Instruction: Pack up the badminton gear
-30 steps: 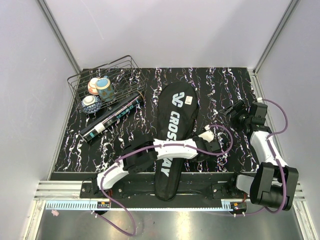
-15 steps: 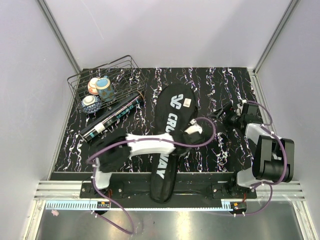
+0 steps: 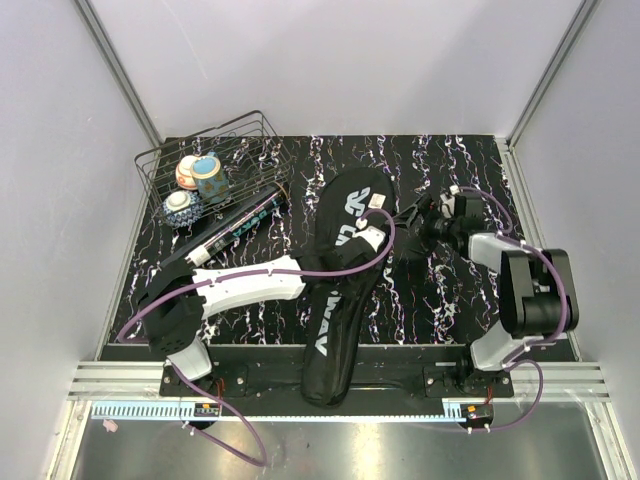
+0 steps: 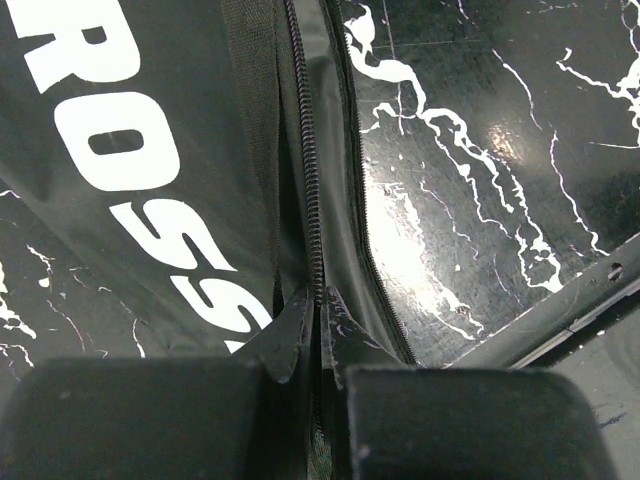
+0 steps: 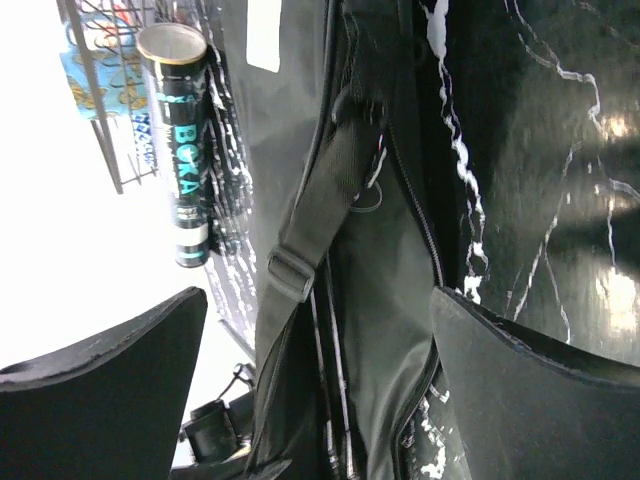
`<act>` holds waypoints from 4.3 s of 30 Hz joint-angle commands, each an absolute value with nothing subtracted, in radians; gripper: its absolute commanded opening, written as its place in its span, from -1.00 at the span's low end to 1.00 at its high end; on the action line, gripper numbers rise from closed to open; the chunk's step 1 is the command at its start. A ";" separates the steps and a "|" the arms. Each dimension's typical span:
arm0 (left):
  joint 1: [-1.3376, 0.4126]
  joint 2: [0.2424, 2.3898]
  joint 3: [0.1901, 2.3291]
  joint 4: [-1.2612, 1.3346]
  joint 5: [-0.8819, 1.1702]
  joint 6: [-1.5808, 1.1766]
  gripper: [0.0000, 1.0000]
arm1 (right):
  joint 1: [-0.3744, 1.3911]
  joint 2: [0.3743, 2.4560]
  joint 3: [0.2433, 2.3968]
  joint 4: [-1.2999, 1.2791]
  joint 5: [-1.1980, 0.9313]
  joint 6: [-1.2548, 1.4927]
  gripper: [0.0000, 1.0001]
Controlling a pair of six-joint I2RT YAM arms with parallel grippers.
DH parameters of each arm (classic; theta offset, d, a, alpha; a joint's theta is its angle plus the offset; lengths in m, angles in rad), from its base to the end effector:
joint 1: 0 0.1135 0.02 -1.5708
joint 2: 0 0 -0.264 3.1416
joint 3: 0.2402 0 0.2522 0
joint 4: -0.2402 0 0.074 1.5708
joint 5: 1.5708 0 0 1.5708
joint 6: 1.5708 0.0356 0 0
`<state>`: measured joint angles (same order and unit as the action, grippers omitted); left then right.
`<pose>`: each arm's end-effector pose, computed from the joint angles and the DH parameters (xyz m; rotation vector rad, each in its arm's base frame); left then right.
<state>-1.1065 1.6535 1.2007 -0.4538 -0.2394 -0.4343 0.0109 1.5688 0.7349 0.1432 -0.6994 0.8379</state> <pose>0.1666 -0.3139 0.2379 0.7203 2.3733 -0.3813 0.3063 0.0263 0.1719 0.5698 2.2942 1.2260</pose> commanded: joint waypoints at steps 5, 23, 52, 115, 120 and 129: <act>-1.106 1.615 1.201 -0.364 -0.172 -0.423 -1.00 | 0.038 1.790 0.951 0.057 -0.733 0.537 1.00; -1.106 1.630 1.172 -0.336 -0.160 -0.382 -1.00 | 0.112 1.821 0.851 0.477 -0.917 0.922 0.09; -1.089 1.855 1.433 -0.483 -0.490 -0.347 -0.42 | 0.172 1.296 0.802 -0.008 -0.512 1.156 -0.63; -0.732 1.583 1.184 -0.449 0.649 -0.259 -1.00 | 0.021 0.920 0.672 -0.063 -0.747 0.543 -0.17; -0.732 1.586 1.177 -0.445 0.647 -0.259 -1.00 | 0.021 0.919 0.678 -0.051 -0.747 0.554 -0.24; -0.730 1.592 1.175 -0.445 0.644 -0.259 -1.00 | 0.023 0.933 0.684 -0.032 -0.753 0.566 -0.35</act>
<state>-0.7338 1.6039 1.1458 -0.4767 0.5819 -0.2584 0.0223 0.9298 0.6434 -0.0914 -0.7277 0.5526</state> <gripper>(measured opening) 0.037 0.340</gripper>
